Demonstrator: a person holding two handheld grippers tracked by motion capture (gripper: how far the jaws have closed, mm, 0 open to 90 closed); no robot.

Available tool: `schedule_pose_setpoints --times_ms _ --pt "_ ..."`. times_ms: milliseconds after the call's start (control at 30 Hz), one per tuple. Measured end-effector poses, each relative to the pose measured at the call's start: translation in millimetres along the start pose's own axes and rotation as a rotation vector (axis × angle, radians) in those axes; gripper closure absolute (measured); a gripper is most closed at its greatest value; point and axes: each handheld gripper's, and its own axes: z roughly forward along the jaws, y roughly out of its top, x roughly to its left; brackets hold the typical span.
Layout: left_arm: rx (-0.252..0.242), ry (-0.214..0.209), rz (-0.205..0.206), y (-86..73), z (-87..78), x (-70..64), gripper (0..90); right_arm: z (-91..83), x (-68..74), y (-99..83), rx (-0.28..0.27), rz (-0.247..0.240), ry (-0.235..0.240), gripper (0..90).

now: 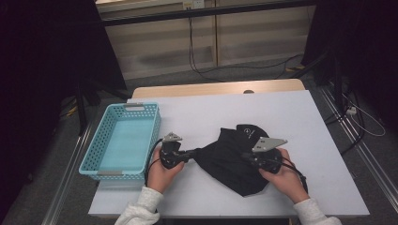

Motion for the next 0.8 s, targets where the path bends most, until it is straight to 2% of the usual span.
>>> schedule_pose_setpoints --times_ms 33,67,133,200,233,267,333,433,567,600,733,800 --pt "0.000 0.000 0.000 0.0 0.0 0.0 87.0 0.0 0.0 0.0 0.000 0.000 0.000 89.4" --pt "0.006 -0.004 -0.004 0.0 -0.5 0.5 87.0 -8.8 -4.0 -9.8 0.005 0.017 -0.011 89.4" --pt "0.004 0.001 -0.008 -0.5 -0.6 0.8 87.0 -13.3 -5.1 -14.7 0.008 0.018 -0.007 89.4" --pt "0.006 0.009 -0.006 -0.5 -0.4 1.7 87.0 -26.8 -10.2 -29.1 0.016 0.025 -0.006 89.4" --pt "0.008 0.009 -0.009 -0.3 -0.4 2.1 87.0 -26.8 -10.2 -29.1 0.016 0.025 -0.006 89.4" --pt "0.006 0.021 -0.017 -0.5 0.6 1.8 87.0 -35.3 -14.7 -36.8 0.030 0.028 -0.011 89.4" --pt "0.006 0.025 -0.019 -0.4 1.0 1.9 87.1 -41.6 -19.5 -42.9 0.039 0.039 -0.017 89.3" --pt "0.007 0.028 -0.017 0.0 2.0 2.1 87.0 -45.2 -24.5 -46.3 0.037 0.053 -0.023 87.9" --pt "-0.001 0.035 -0.014 2.3 -2.4 3.4 87.1 -44.5 -24.7 -42.1 0.035 0.060 -0.022 86.2" --pt "-0.016 0.046 -0.019 4.0 -6.3 4.4 87.1 -43.1 -23.5 -36.3 0.019 0.069 -0.040 76.2" --pt "-0.017 0.045 -0.029 4.8 -12.4 8.0 87.1 -37.2 -20.1 -20.6 -0.013 0.067 -0.033 67.2" --pt "-0.015 0.037 -0.029 3.8 -12.1 7.9 87.0 -31.8 -17.1 -11.9 -0.034 0.068 -0.034 56.2"
